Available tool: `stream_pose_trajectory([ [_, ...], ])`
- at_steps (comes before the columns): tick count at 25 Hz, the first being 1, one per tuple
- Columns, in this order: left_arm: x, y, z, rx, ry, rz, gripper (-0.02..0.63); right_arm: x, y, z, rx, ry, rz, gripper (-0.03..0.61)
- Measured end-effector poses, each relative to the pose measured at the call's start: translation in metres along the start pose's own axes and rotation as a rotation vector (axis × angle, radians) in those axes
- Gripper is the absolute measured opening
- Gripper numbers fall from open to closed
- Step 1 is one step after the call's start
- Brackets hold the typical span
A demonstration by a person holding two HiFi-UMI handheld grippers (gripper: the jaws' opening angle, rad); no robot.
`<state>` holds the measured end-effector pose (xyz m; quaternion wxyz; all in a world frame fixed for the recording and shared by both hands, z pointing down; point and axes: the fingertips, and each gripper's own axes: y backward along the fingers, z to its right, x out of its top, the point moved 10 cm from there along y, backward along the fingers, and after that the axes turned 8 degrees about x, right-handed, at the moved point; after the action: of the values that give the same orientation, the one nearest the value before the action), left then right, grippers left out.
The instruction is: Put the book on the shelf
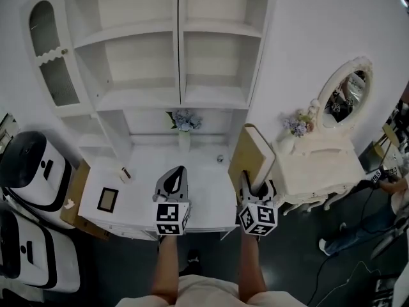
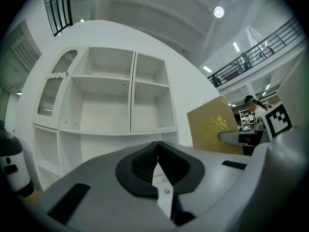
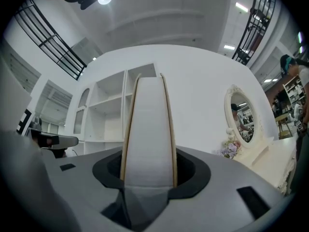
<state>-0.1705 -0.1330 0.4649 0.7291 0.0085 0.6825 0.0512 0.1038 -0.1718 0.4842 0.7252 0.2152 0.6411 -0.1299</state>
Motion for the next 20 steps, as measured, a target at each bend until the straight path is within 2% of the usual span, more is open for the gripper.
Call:
stream_pose_trajectory([
  [8,-0.005,-0.091,-0.048,-0.003,0.027,-0.037,0.017,0.007,-0.090,0.005,-0.028,0.025,0.014,0.232],
  [11,-0.013,-0.111,-0.049,-0.069,0.031,-0.123,0.017,0.014,-0.106,0.008,-0.019,0.041,0.015,0.232],
  [14,-0.017,-0.125,-0.044,-0.081,0.026,-0.174,0.017,0.023,-0.116,0.015,-0.012,0.041,0.023,0.232],
  [20,0.005,-0.139,-0.036,-0.049,0.024,-0.132,0.017,0.047,-0.136,0.025,0.029,0.068,0.054,0.232],
])
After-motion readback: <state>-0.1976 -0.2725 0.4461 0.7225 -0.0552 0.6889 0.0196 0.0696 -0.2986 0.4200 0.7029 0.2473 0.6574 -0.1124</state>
